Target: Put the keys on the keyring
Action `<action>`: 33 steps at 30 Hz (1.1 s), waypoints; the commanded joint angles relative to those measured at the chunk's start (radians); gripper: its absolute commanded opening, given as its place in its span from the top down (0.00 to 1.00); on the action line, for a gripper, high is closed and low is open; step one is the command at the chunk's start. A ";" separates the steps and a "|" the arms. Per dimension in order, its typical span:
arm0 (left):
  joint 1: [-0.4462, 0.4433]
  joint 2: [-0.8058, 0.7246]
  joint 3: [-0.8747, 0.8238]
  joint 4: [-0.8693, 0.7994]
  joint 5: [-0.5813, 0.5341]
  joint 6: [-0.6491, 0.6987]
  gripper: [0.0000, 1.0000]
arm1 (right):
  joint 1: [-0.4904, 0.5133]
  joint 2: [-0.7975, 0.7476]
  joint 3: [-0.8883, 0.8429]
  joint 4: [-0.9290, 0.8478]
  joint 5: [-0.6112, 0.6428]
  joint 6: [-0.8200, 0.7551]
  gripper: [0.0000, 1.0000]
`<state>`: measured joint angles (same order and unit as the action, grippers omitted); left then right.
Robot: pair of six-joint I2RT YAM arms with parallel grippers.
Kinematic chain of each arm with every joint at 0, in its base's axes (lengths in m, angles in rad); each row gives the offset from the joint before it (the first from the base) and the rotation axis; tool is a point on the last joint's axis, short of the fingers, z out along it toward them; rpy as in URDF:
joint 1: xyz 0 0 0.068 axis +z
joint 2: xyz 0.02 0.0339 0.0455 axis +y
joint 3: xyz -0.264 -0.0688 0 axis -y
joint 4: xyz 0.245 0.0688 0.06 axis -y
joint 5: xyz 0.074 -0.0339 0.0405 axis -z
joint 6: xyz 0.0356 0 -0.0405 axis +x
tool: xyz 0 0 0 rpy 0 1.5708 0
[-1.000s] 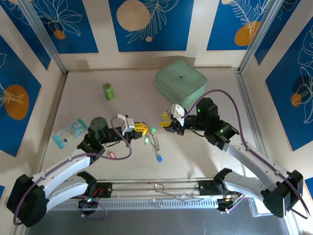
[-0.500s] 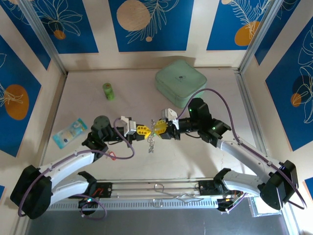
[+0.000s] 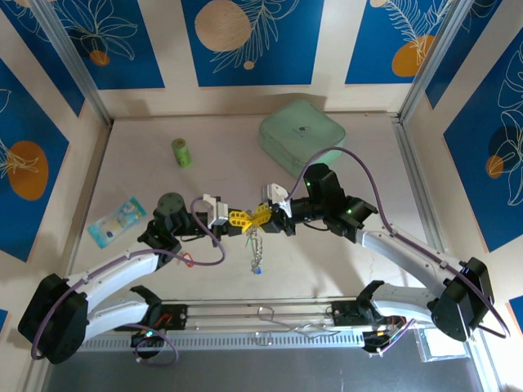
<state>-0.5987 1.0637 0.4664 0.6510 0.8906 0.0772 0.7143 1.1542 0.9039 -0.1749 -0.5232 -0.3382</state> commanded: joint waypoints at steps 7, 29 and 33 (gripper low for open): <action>-0.010 -0.004 0.032 0.070 0.036 -0.002 1.00 | 0.014 0.033 0.055 -0.093 0.051 -0.043 0.90; -0.063 0.011 0.158 -0.497 -0.183 0.228 0.89 | 0.041 0.067 0.168 -0.307 0.122 -0.174 1.00; -0.066 0.014 0.167 -0.513 -0.180 0.236 0.99 | 0.052 0.080 0.185 -0.314 0.118 -0.177 1.00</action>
<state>-0.6556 1.0683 0.6037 0.1986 0.7277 0.2760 0.7475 1.2312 1.0435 -0.4835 -0.3580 -0.4973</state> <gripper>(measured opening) 0.059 0.063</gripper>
